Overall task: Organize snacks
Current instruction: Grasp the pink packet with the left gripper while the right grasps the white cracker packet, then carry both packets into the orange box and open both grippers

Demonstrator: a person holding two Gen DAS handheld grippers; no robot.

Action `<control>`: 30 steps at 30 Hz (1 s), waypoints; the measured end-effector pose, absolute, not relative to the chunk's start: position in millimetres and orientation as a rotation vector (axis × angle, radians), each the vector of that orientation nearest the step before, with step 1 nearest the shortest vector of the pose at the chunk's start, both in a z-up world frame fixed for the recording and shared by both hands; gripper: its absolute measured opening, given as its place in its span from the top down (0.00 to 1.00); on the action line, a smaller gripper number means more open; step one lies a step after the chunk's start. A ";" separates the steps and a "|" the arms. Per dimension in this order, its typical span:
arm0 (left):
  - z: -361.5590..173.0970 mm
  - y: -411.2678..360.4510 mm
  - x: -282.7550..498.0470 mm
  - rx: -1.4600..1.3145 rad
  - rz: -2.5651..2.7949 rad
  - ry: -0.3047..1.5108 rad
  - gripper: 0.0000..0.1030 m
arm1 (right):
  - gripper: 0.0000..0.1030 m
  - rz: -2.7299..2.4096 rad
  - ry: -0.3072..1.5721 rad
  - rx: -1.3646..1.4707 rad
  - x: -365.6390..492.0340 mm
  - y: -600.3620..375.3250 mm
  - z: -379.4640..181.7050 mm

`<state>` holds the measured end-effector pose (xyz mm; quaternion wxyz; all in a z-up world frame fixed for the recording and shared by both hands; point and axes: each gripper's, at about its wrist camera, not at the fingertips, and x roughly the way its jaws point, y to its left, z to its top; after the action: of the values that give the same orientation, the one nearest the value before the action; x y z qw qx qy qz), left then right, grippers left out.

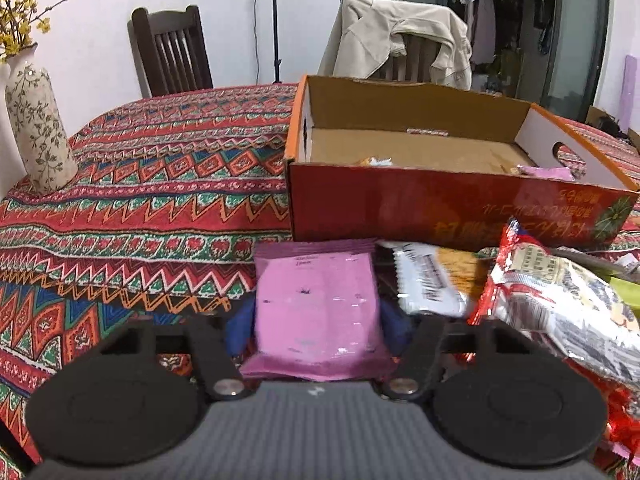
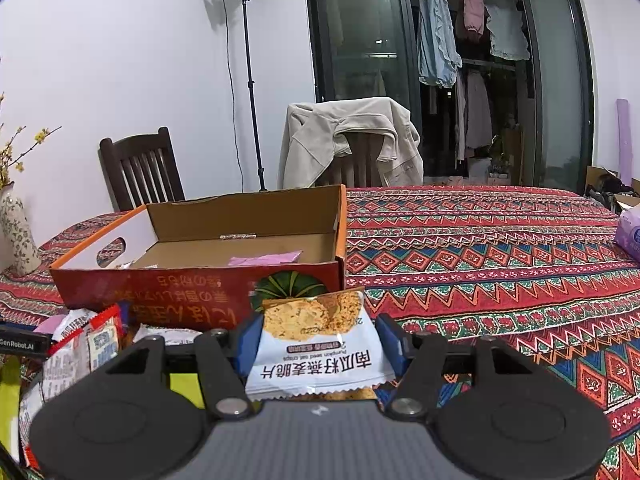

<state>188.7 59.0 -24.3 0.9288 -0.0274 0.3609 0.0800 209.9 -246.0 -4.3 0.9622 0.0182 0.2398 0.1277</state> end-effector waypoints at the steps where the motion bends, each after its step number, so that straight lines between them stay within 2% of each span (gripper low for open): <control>1: -24.4 59.7 187.5 -0.063 0.163 0.737 0.39 | 0.42 0.259 0.484 0.037 209.9 -245.8 -4.3; 16: -4.1 64.9 146.3 -0.089 0.167 0.621 0.39 | 0.42 0.285 0.460 0.004 200.3 -237.1 0.4; 30: 44.0 38.6 139.7 -0.078 0.093 0.471 0.39 | 0.42 0.287 0.385 -0.004 190.1 -231.1 42.3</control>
<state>139.7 38.6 44.0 0.9705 -0.0386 0.2333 0.0461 190.1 -231.1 42.3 0.9713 -0.0019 0.1905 0.1421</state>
